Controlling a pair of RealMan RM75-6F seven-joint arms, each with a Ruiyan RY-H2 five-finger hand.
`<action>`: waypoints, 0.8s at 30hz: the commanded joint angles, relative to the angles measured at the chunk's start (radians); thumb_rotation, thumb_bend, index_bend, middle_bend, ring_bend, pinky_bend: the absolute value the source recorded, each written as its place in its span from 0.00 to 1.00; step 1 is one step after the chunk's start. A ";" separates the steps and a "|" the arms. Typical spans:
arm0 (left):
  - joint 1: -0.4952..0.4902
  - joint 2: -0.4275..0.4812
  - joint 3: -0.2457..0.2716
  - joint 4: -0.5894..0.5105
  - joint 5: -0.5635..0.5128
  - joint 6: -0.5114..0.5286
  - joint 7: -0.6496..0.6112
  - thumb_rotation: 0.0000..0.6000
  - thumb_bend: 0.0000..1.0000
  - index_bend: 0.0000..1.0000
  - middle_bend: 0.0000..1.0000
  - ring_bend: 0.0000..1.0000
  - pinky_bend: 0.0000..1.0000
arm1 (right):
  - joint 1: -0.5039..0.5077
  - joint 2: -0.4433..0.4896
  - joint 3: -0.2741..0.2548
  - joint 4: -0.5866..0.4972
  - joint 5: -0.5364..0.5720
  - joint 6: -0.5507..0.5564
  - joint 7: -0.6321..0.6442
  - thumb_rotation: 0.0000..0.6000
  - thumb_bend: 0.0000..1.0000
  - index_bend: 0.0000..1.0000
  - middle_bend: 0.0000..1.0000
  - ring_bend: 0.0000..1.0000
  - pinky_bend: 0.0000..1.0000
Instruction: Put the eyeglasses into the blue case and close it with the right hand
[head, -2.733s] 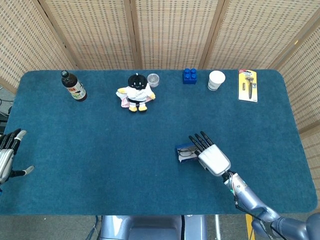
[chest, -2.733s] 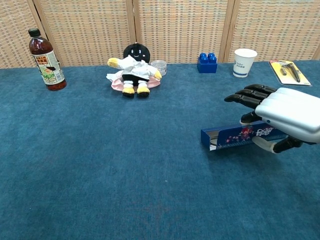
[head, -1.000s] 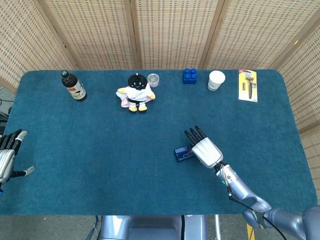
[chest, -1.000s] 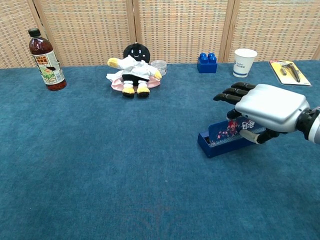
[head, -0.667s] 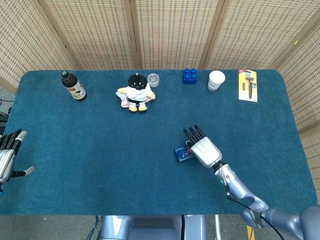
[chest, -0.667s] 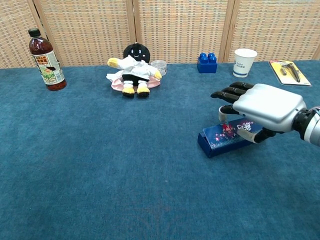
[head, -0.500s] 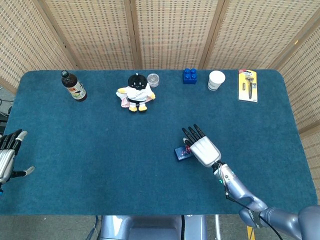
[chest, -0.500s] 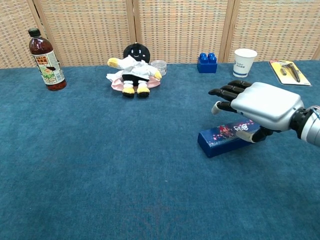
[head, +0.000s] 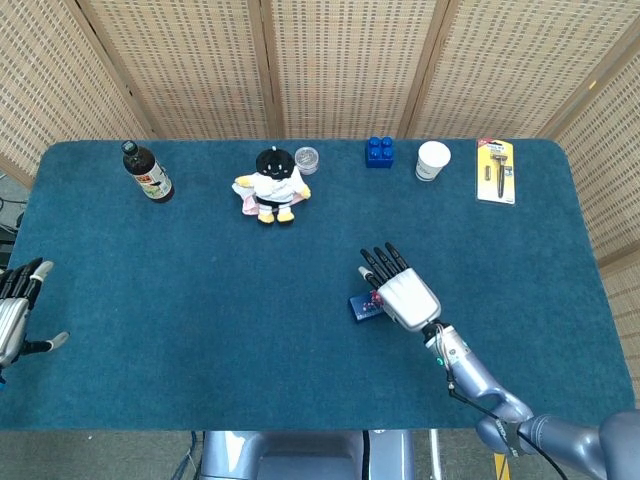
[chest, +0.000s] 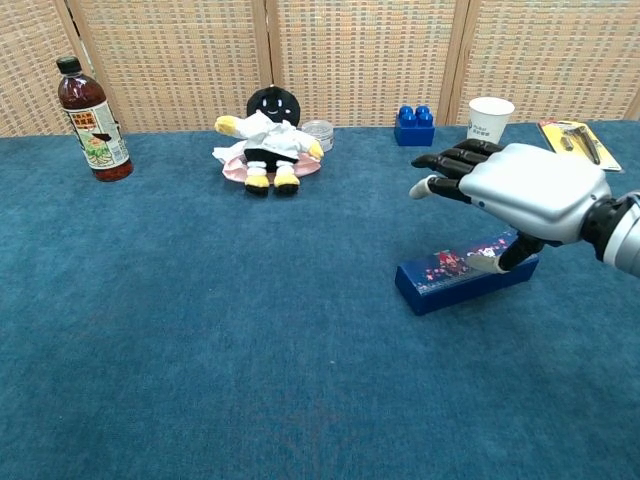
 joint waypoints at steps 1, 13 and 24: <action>-0.001 -0.001 0.001 -0.001 0.000 -0.001 0.004 1.00 0.00 0.00 0.00 0.00 0.00 | 0.027 0.153 -0.005 -0.201 0.050 -0.125 0.023 1.00 0.30 0.02 0.00 0.00 0.03; 0.002 -0.001 0.002 -0.004 0.003 0.007 0.007 1.00 0.00 0.00 0.00 0.00 0.00 | 0.111 0.153 -0.018 -0.120 0.107 -0.318 0.106 1.00 0.14 0.00 0.00 0.00 0.03; -0.002 -0.001 -0.002 0.002 -0.008 -0.005 0.001 1.00 0.00 0.00 0.00 0.00 0.00 | 0.140 0.080 -0.034 0.005 0.081 -0.331 0.140 1.00 0.24 0.23 0.23 0.00 0.03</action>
